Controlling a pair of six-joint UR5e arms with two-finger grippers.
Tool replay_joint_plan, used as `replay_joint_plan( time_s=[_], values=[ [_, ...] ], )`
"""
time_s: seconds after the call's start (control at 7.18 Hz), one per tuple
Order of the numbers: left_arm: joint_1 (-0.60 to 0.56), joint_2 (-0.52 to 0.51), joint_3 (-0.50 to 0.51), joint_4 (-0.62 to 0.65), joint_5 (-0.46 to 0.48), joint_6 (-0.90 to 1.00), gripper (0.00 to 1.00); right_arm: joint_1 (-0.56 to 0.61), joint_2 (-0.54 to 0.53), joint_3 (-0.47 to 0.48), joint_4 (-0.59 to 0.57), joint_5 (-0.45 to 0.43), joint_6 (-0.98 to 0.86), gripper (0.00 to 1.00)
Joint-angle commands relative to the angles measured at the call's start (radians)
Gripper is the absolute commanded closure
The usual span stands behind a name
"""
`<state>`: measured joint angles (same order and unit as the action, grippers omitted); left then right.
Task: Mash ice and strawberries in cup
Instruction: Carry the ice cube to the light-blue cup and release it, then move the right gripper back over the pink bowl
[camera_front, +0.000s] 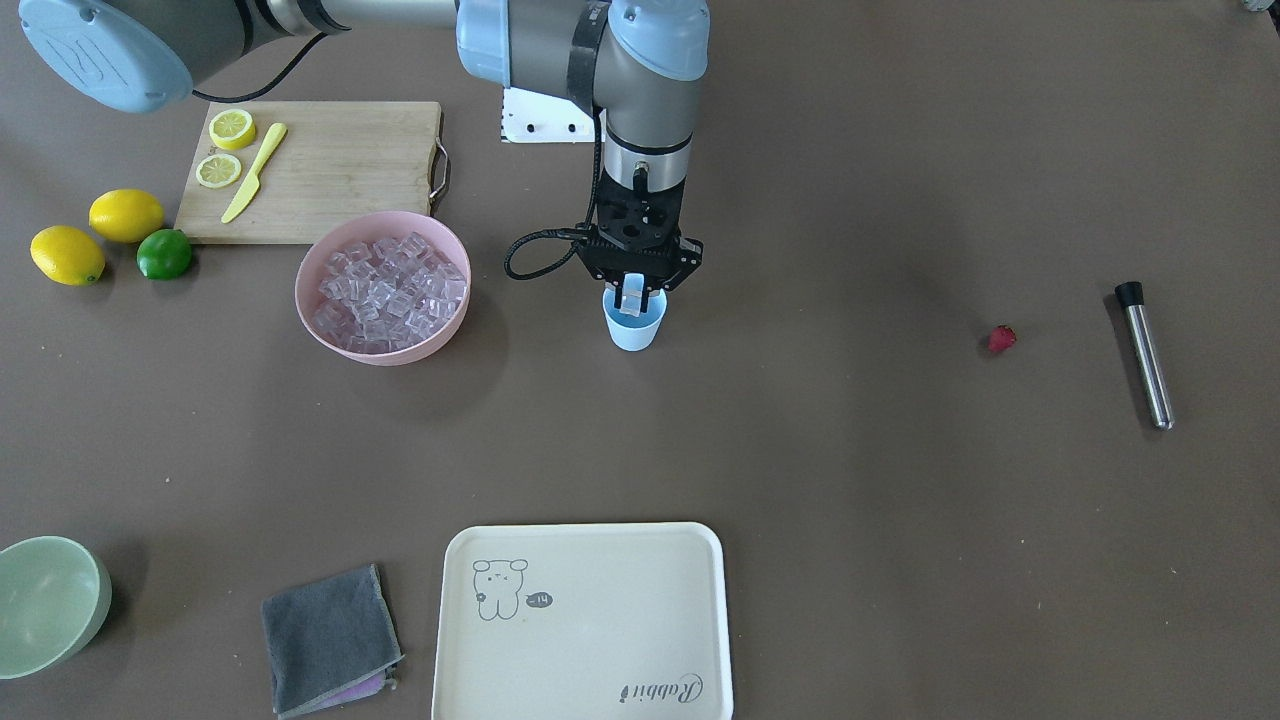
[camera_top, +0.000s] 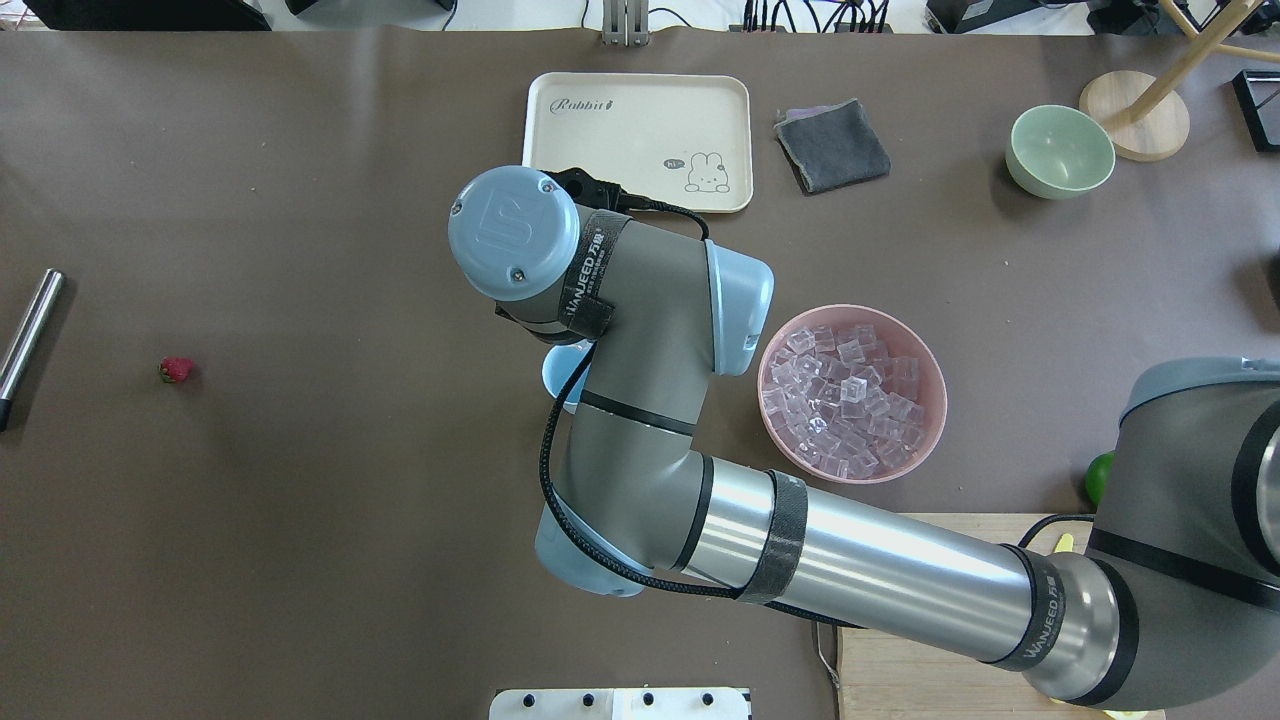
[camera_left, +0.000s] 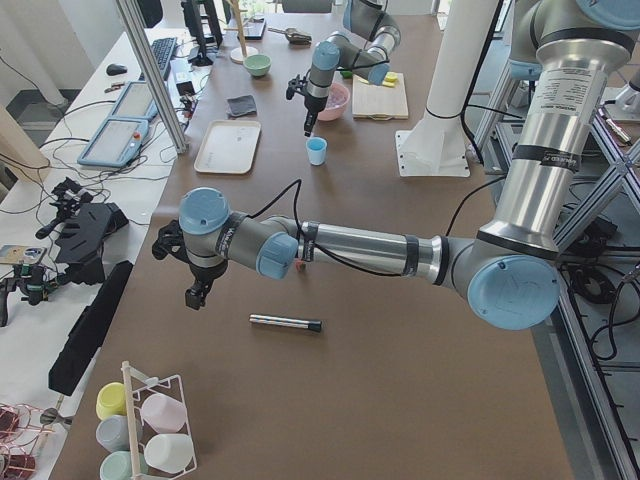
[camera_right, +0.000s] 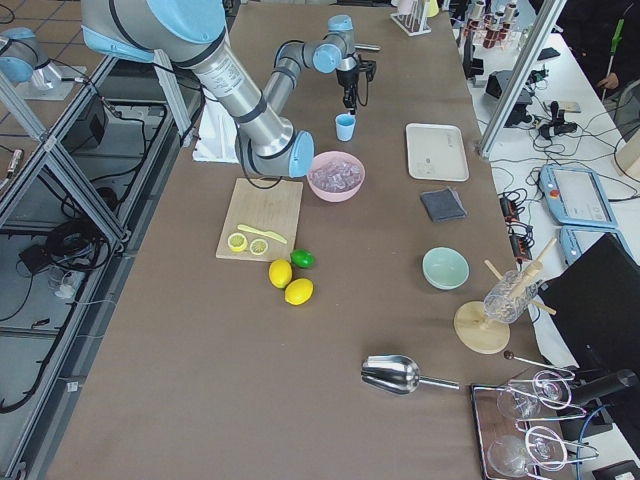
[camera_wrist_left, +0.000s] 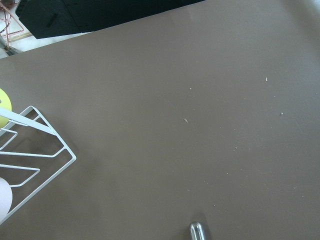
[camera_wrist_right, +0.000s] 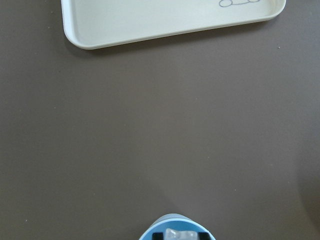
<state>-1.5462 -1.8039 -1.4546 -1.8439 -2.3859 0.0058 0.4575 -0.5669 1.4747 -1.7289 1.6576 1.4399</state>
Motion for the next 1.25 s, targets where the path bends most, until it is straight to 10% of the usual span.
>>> replay_joint_plan(
  time_s=[0.0,0.28,0.7,1.11],
  values=[
    [0.0,-0.002,0.003,0.003,0.001,-0.001,0.01,-0.019,-0.004,-0.007,0.02,-0.039,0.0,0.66],
    [-0.002,0.005,0.003,0.002,0.001,-0.001,0.01,-0.023,-0.008,-0.008,0.022,-0.044,-0.015,0.09],
    [-0.002,0.008,0.003,0.005,0.001,-0.001,0.01,-0.039,-0.054,0.034,0.025,-0.091,-0.065,0.02],
    [-0.003,0.012,-0.001,-0.001,-0.001,0.0,0.01,0.016,-0.412,0.402,0.022,-0.059,-0.252,0.04]
  ],
)
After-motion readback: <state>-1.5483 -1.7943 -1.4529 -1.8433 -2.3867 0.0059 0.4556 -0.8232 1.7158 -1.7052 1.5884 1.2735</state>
